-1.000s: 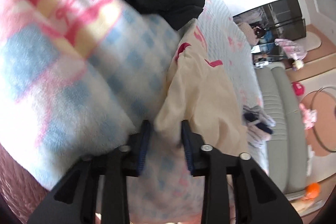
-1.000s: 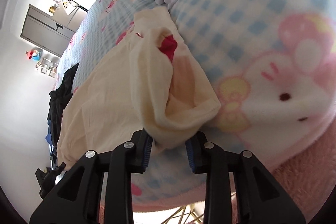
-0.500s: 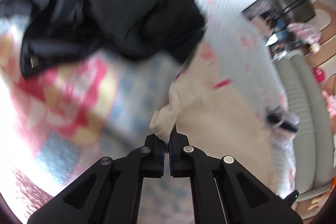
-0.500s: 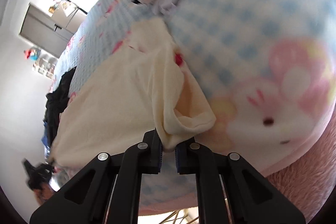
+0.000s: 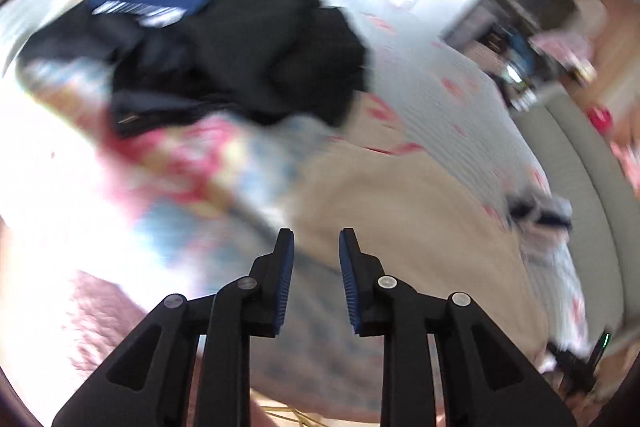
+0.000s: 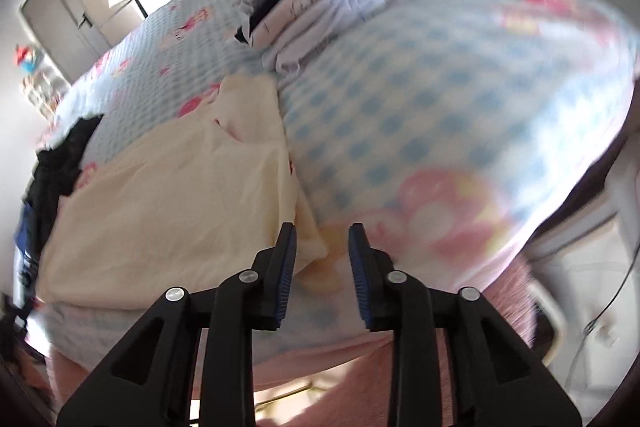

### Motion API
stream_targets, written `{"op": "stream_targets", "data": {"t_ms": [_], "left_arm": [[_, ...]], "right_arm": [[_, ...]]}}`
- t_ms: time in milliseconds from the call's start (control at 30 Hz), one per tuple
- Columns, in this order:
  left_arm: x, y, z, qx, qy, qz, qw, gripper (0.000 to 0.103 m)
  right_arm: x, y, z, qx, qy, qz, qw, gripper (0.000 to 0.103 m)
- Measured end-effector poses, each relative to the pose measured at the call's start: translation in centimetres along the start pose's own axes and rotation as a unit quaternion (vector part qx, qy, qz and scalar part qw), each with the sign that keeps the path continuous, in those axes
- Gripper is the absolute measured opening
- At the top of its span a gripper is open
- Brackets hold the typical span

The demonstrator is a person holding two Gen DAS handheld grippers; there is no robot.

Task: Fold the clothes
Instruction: 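Open both grippers and release the folded shirt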

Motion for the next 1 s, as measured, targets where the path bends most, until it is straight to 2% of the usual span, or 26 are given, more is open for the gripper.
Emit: {"op": "stream_targets", "data": {"t_ms": [67, 100, 167, 233, 333, 400, 433, 467, 533, 567, 600, 667, 767, 800, 900, 933, 1000], "left_arm": [[0.0, 1.6, 2.7, 0.03, 0.042, -0.014, 0.9986, 0.038], [0.0, 2.7, 3.6, 0.029, 0.055, -0.023, 0.9978, 0.038], [0.0, 4.8, 5.1, 0.023, 0.078, -0.042, 0.9958, 0.038], [0.4, 7.3, 4.7, -0.005, 0.075, -0.087, 0.9934, 0.038], [1.1, 8.2, 2.6, -0.061, 0.076, -0.114, 0.9887, 0.038], [1.6, 8.1, 0.1, -0.094, 0.065, -0.126, 0.9854, 0.037], [1.9, 7.9, -1.2, -0.102, 0.052, -0.133, 0.9845, 0.029], [1.8, 7.4, -1.7, -0.088, 0.042, -0.131, 0.9866, 0.027], [1.3, 6.0, -2.0, -0.061, 0.029, -0.116, 0.991, 0.028], [1.1, 5.4, -1.2, -0.051, 0.038, -0.103, 0.9927, 0.031], [0.8, 4.9, -0.3, -0.041, 0.048, -0.089, 0.994, 0.034], [0.3, 4.1, 1.7, -0.02, 0.068, -0.066, 0.9953, 0.034], [-0.4, 4.5, 6.4, 0.022, 0.109, -0.049, 0.9927, 0.039], [-0.4, 5.3, 7.3, 0.028, 0.116, -0.053, 0.9914, 0.043], [0.0, 8.0, 9.3, 0.034, 0.128, -0.078, 0.9881, 0.043], [0.4, 9.2, 9.4, 0.03, 0.125, -0.092, 0.9873, 0.043], [1.3, 10.7, 8.6, -0.006, 0.115, -0.121, 0.986, 0.043]], "right_arm": [[0.1, 0.6, -0.6, -0.025, -0.012, -0.018, 0.999, 0.028], [0.2, 1.1, -0.9, -0.036, -0.017, -0.026, 0.999, 0.028], [0.4, 2.2, -1.4, -0.029, -0.034, -0.03, 0.999, 0.026], [0.7, 3.3, -1.3, -0.013, -0.036, -0.037, 0.999, 0.016], [0.8, 3.4, -0.5, -0.01, -0.027, -0.035, 0.999, 0.014], [1.0, 3.2, 0.3, 0.035, -0.044, -0.029, 0.998, 0.011], [1.1, 3.1, 1.1, 0.072, -0.052, -0.026, 0.996, 0.01], [1.2, 3.0, 2.0, 0.093, -0.051, -0.027, 0.994, 0.01], [1.2, 2.2, 3.9, 0.05, -0.007, -0.033, 0.998, 0.01], [1.0, 1.8, 4.0, 0.028, 0.004, -0.03, 0.999, 0.01], [0.8, 1.2, 3.9, 0.015, 0.003, -0.025, 1.0, 0.01], [0.3, 0.3, 2.9, 0.013, -0.017, -0.011, 1.0, 0.011], [-0.3, -0.2, 0.4, -0.007, -0.048, 0.008, 0.999, 0.014], [-0.3, 0.3, -0.2, -0.012, -0.052, 0.004, 0.999, 0.016], [0.2, 2.5, -1.0, -0.011, -0.055, -0.029, 0.998, 0.017], [0.5, 3.1, -0.8, -0.006, -0.052, -0.037, 0.998, 0.017], [1.4, 3.9, 0.1, 0.005, -0.048, -0.048, 0.998, 0.017]]}}
Point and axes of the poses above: each gripper's, at about its wrist camera, not at the fingertips, and y roughly the way its jaws point, z to its right, x to its underside, the point moved 4 cm from there along y, roughly the way its jaws point, and after that the axes turned 1 degree about -y, right-handed, at the moved point
